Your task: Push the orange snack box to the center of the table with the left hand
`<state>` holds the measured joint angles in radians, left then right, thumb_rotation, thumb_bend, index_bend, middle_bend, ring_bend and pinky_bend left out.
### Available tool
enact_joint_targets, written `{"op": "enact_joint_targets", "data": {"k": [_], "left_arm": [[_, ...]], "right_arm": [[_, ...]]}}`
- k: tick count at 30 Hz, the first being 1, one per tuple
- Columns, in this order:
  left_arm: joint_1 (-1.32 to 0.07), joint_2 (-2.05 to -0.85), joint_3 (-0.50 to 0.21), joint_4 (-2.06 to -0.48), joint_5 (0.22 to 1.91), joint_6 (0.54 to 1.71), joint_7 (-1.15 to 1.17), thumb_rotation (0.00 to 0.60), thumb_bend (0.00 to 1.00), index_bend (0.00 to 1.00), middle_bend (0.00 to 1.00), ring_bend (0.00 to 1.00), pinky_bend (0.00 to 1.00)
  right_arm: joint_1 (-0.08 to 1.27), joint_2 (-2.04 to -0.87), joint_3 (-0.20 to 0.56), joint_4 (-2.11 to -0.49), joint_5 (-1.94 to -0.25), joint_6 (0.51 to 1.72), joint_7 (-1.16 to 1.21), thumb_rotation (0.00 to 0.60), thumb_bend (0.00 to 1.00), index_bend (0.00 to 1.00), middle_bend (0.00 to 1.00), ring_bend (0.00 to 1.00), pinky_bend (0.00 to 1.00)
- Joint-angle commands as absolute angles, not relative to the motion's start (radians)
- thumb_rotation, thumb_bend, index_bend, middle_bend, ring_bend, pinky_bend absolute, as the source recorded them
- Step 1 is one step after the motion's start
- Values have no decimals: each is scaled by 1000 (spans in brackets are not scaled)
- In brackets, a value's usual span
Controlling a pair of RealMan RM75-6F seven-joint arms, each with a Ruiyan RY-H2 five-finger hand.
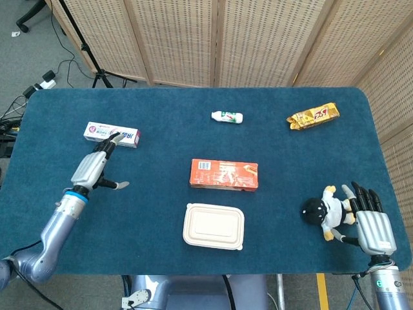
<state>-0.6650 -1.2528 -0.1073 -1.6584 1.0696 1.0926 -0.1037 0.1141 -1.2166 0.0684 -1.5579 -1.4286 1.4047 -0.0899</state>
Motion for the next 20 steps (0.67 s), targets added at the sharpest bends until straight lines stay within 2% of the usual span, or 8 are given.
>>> {"op": "enact_joint_targets", "data": {"k": [1, 9, 20], "left_arm": [[-478, -1279, 45, -1553, 1293, 1393, 143, 600, 65, 0, 0, 0, 0], [-308, -1353, 82, -1469, 1326, 1549, 133, 600, 63, 0, 0, 0, 0], [-231, -1368, 69, -1406, 1397, 1596, 86, 600, 60, 0, 0, 0, 0]], "right_arm": [[112, -1219, 71, -1556, -1431, 1414, -93, 600, 53, 18, 0, 0, 0], [112, -1221, 68, -1559, -1439, 1415, -93, 600, 53, 18, 0, 0, 0], [111, -1225, 61, -1560, -1450, 1417, -102, 600, 53, 18, 0, 0, 0]]}}
